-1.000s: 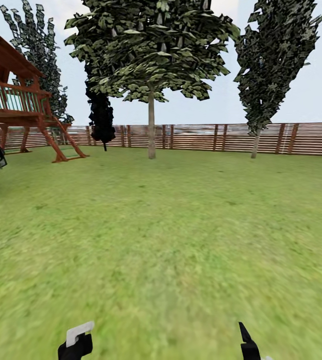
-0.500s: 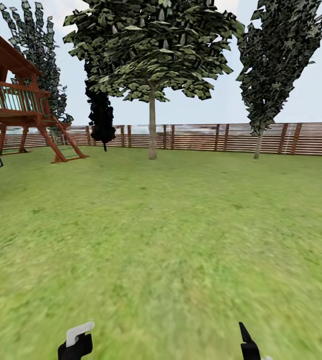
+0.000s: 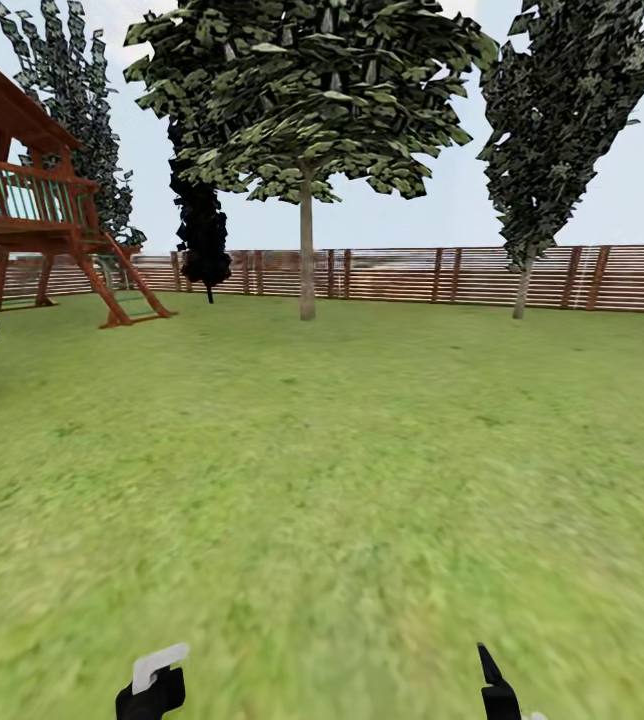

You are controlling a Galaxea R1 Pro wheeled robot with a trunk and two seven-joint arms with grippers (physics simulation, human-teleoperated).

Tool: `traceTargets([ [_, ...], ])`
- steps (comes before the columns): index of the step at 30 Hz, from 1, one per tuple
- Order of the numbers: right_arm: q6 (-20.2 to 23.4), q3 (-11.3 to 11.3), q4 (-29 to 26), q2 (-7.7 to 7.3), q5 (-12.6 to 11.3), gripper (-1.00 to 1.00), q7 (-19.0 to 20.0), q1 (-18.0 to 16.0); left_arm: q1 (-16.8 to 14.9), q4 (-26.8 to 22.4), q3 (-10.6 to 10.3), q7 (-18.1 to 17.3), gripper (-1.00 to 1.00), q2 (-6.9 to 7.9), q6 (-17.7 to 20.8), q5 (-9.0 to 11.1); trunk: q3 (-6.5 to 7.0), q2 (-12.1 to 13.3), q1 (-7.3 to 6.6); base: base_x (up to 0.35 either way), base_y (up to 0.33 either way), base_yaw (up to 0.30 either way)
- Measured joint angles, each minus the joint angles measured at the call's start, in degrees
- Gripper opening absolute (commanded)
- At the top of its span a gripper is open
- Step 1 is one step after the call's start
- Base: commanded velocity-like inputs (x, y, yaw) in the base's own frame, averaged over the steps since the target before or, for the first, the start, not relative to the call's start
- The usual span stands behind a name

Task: In the garden, pick up the pesticide atomizer on the floor and spray pesticide onto both trees until each tree trunk is fully covered.

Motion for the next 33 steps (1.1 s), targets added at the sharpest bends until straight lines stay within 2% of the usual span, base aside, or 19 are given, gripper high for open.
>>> traceTargets([
  [33, 0.0, 0.0, 0.0, 0.00, 0.0, 1.00, 0.0, 0.0, 0.0, 0.0, 0.0, 0.0, -1.00, 0.00, 0.0, 0.0, 0.00, 0.0, 0.00, 0.323, 0.118, 0.000],
])
